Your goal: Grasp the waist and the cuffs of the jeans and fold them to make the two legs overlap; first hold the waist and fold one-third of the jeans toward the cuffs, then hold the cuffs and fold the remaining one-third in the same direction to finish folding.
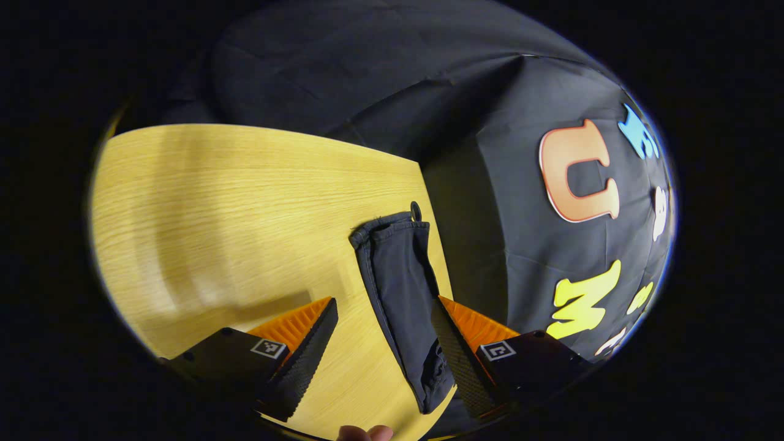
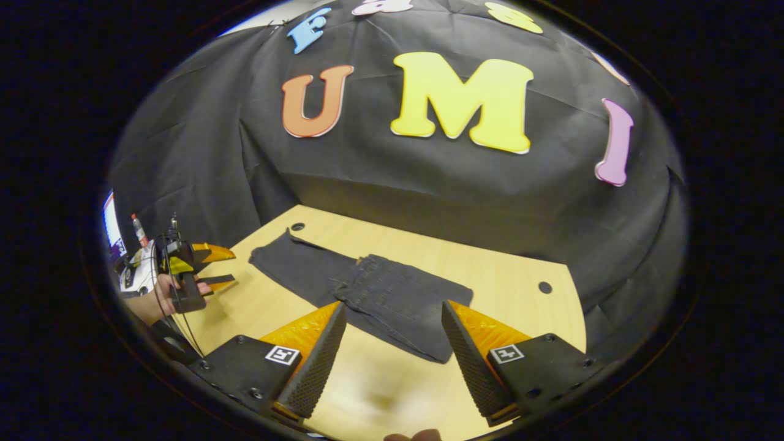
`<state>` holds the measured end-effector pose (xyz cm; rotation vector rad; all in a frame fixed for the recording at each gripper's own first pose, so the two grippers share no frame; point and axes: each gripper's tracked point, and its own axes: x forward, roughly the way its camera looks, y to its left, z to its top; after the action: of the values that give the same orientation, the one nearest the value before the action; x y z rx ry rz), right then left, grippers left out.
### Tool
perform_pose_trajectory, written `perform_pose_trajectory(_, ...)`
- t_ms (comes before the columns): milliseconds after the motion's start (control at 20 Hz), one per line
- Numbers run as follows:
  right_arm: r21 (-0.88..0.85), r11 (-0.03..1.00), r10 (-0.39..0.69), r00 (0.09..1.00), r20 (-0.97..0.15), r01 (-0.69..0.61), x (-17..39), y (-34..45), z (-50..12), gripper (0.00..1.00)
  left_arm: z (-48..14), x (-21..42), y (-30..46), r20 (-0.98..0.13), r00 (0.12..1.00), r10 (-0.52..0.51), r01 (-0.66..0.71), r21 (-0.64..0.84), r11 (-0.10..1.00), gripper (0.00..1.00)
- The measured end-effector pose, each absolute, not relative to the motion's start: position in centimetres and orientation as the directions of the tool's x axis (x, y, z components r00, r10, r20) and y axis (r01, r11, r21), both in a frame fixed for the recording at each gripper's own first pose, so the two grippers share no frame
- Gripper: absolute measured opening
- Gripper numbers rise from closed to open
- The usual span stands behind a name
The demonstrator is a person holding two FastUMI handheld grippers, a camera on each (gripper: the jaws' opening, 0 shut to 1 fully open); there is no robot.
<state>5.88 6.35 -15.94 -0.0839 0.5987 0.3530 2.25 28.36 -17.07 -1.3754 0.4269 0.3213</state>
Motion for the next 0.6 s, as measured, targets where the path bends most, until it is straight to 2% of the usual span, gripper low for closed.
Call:
perform_pose_trajectory(50, 0.028, 0.944, 0.284, 0.769, -0.572, -0.329, 5.8, 5.4, -16.0, 0.94, -17.6, 3.0, 28.9, -0.474, 0.880, -0.021, -0.467, -0.873, 0.140, 0.99)
perform_pose_trajectory(200, 0.038, 0.962, 0.241, 0.776, -0.582, -0.270, 5.8, 3.4, -15.8, 0.94, -19.0, 5.3, 29.8, -0.471, 0.882, -0.008, -0.469, -0.880, 0.077, 0.99)
perform_pose_trajectory(250, 0.039, 0.966, 0.231, 0.779, -0.583, -0.257, 5.9, 3.0, -15.7, 0.97, -19.2, 6.2, 30.1, -0.465, 0.885, -0.003, -0.464, -0.883, 0.072, 0.98)
perform_pose_trajectory(500, 0.032, 0.968, 0.219, 0.779, -0.587, -0.248, 5.8, 2.8, -15.5, 0.94, -19.4, 9.9, 30.3, -0.451, 0.893, 0.005, -0.450, -0.889, 0.091, 1.00)
perform_pose_trajectory(600, 0.032, 0.968, 0.221, 0.777, -0.590, -0.251, 5.7, 2.8, -15.5, 0.94, -19.2, 11.0, 30.4, -0.427, 0.904, 0.011, -0.426, -0.899, 0.099, 0.98)
